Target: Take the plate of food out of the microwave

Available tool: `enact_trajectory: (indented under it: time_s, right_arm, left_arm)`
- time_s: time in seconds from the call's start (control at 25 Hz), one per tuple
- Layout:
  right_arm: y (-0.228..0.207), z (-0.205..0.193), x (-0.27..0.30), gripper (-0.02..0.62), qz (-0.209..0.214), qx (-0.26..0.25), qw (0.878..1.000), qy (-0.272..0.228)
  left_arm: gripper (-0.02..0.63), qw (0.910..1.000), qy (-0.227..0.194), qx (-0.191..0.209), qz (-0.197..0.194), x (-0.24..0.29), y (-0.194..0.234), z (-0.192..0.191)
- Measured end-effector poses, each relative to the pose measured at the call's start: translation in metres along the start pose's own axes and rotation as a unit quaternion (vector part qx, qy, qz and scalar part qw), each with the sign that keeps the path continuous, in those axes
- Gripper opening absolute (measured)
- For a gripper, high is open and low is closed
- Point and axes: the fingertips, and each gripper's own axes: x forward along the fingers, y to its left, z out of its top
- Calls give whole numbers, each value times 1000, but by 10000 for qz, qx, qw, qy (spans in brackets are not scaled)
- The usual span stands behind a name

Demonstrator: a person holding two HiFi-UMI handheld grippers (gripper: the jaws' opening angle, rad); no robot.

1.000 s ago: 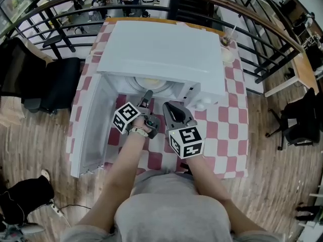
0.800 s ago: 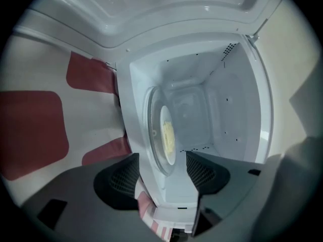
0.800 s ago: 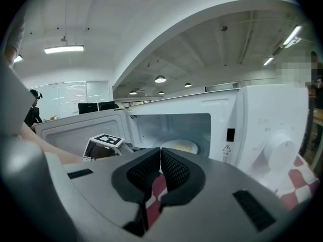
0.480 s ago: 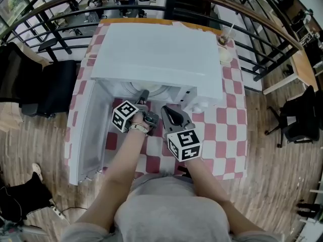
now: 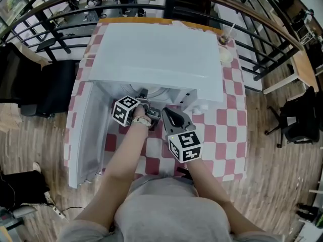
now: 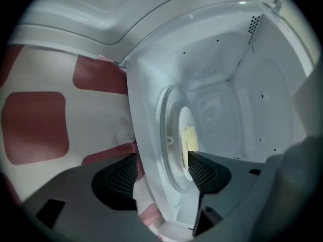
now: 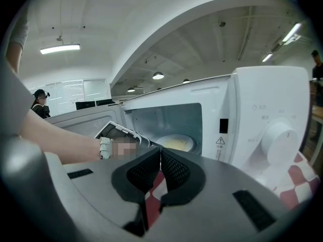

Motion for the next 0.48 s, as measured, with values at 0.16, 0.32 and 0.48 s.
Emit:
enact_trajectory:
  time_s: [0.16,0.32,0.48]
  right_arm:
    - [-3,-3,0,26,-35,26,10000,30]
    - [-5,-2,0,26,-44,32,10000,21]
    - [-4,-2,-1,26,-63,25,10000,25]
  left_arm:
    - [307,9997,42,-244,57,7,3,-2]
    - [310,9995,30,-293,102,10,2,-2]
    - [310,9994,-29,-331,130,7,3,-1]
